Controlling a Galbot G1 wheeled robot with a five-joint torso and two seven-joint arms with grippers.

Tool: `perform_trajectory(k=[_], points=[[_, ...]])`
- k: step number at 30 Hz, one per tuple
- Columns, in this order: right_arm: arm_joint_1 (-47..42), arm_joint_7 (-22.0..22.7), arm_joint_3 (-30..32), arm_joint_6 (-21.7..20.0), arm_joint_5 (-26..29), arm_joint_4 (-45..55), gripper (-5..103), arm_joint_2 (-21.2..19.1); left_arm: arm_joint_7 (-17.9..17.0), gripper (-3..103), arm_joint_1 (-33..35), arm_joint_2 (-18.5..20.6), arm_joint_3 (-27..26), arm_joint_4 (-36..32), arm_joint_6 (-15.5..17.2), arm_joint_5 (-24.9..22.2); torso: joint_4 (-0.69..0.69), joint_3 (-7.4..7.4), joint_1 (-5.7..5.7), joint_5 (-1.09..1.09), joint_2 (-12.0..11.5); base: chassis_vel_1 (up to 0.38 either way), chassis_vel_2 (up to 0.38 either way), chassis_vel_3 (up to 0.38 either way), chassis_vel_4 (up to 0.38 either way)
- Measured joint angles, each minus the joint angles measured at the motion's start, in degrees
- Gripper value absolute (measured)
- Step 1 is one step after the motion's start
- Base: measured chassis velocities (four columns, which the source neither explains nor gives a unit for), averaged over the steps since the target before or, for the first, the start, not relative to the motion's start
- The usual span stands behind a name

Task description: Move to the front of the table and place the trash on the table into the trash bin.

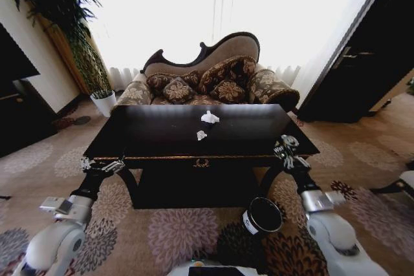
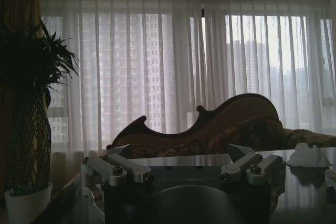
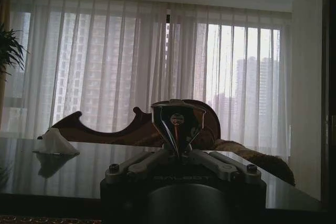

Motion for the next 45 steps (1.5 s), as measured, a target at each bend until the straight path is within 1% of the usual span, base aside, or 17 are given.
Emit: perform_trajectory(k=[1, 2, 3, 5, 6, 9, 11, 15, 19, 21, 24, 26, 35, 36, 38, 40, 45], points=[[-0.48, -0.29, -0.05, 1.73, -1.83, -1.87, 0, 1.49, 0.0, 100, 0.0, 0.0, 0.0, 0.0, 0.0, 0.0, 0.01, 0.0, 0.0, 0.0, 0.0, 0.0, 0.0, 0.0, 0.0], [-0.71, -0.43, -0.34, 2.72, -2.98, -2.99, 0, 2.3, 0.0, 100, 0.0, 0.0, 0.0, 0.0, 0.0, 0.0, 0.0, 0.01, 0.0, 0.0, 0.0, 0.0, 0.0, 0.0, 0.0], [-0.71, -0.43, -0.34, 2.72, -2.98, -2.99, 0, 2.3, 0.0, 100, 0.0, 0.0, 0.0, 0.0, 0.0, 0.0, 0.0, 0.01, 0.0, 0.0, 0.0, 0.0, 0.0, 0.0, 0.0], [-0.83, -0.58, -1.78, 5.33, -5.66, -6.58, 0, 4.34, 0.0, 100, 0.0, 0.0, 0.0, 0.0, 0.0, 0.0, 0.0, 0.01, 0.01, 0.01, 0.0, 0.0, 0.0, 0.0, 0.0], [-0.83, -0.58, -1.78, 5.33, -5.66, -6.58, 0, 4.34, 0.0, 100, 0.0, 0.0, 0.0, 0.0, 0.0, 0.0, 0.0, 0.01, 0.01, 0.01, 0.0, 0.0, 0.0, 0.0, 0.0], [-0.27, -0.46, -3.21, 7.17, -7.31, -10.09, 0, 6.17, 0.0, 100, 0.0, 0.0, 0.0, 0.0, 0.0, 0.0, 0.01, 0.01, 0.0, 0.01, -0.01, 0.0, 0.0, 0.0, 0.0], [-0.18, -0.46, -3.52, 7.61, -7.83, -11.01, 0, 6.6, 0.0, 100, 0.01, 0.0, 0.0, 0.0, 0.0, 0.0, 0.0, 0.01, 0.01, 0.01, -0.01, 0.0, 0.0, 0.0, 0.0], [0.71, -0.21, -4.38, 9.85, -11.1, -14.92, 0, 7.76, 0.0, 100, 0.0, 0.0, 0.0, 0.0, 0.0, 0.0, 0.0, 0.01, 0.01, 0.01, -0.01, 0.0, 0.0, 0.0, 0.0], [1.6, 0.07, -4.95, 11.26, -12.19, -18.65, 0, 8.16, 0.0, 100, 0.0, 0.0, 0.0, 0.0, 0.0, 0.0, 0.01, 0.01, 0.01, 0.01, -0.01, 0.0, 0.0, 0.0, 0.0], [2.62, 0.28, -5.95, 12.84, -13.34, -23.18, 0, 8.15, 0.0, 100, 0.0, 0.0, 0.0, 0.0, 0.0, 0.0, -0.01, 0.01, 0.01, 0.0, -0.01, 0.0, 0.0, 0.0, 0.0], [3.58, 0.49, -6.56, 13.66, -14.53, -26.26, 0, 8.13, 0.0, 100, 0.01, 0.0, 0.0, 0.0, 0.0, 0.0, 0.0, 0.01, 0.01, 0.01, -0.01, 0.0, 0.0, 0.0, 0.0], [5.74, 1.43, -7.51, 14.95, -16.63, -31.79, 0, 8.17, 0.0, 100, 0.0, 0.0, 0.0, 0.0, 0.0, 0.0, 0.0, 0.01, 0.01, 0.02, -0.01, 0.0, 0.0, 0.0, 0.0], [9.28, 2.62, -10.19, 15.09, -17.85, -39.36, 0, 8.34, 0.0, 100, 0.0, 0.0, 0.0, 0.0, 0.0, 0.0, 0.0, 0.01, 0.01, 0.0, -0.01, 0.0, 0.0, 0.0, 0.0], [10.3, 2.85, -10.73, 15.13, -18.44, -42.14, 0, 8.25, 0.0, 100, 0.0, 0.0, 0.0, 0.0, 0.0, 0.0, 0.01, 0.01, 0.01, 0.01, -0.01, 0.0, 0.0, 0.0, 0.0], [11.02, 3.02, -11.09, 15.33, -18.83, -44.35, 0, 8.04, 0.0, 100, 0.0, 0.0, 0.0, 0.0, 0.0, 0.0, 0.0, 0.01, 0.01, 0.01, -0.01, 0.0, 0.0, 0.0, 0.0], [13.04, 3.54, -11.92, 15.77, -19.28, -50.53, 0, 7.09, 0.0, 100, 0.0, 0.0, 0.0, 0.0, 0.0, 0.0, -0.01, 0.01, 0.01, 0.02, -0.01, 0.0, 0.0, 0.0, 0.0], [15.95, 4.06, -12.57, 13.96, -16.69, -55.79, 0, 6.2, 0.0, 100, 0.0, 0.0, 0.0, 0.0, 0.0, 0.0, 0.0, 0.01, 0.01, 0.01, -0.01, 0.0, 0.0, 0.0, 0.0]])
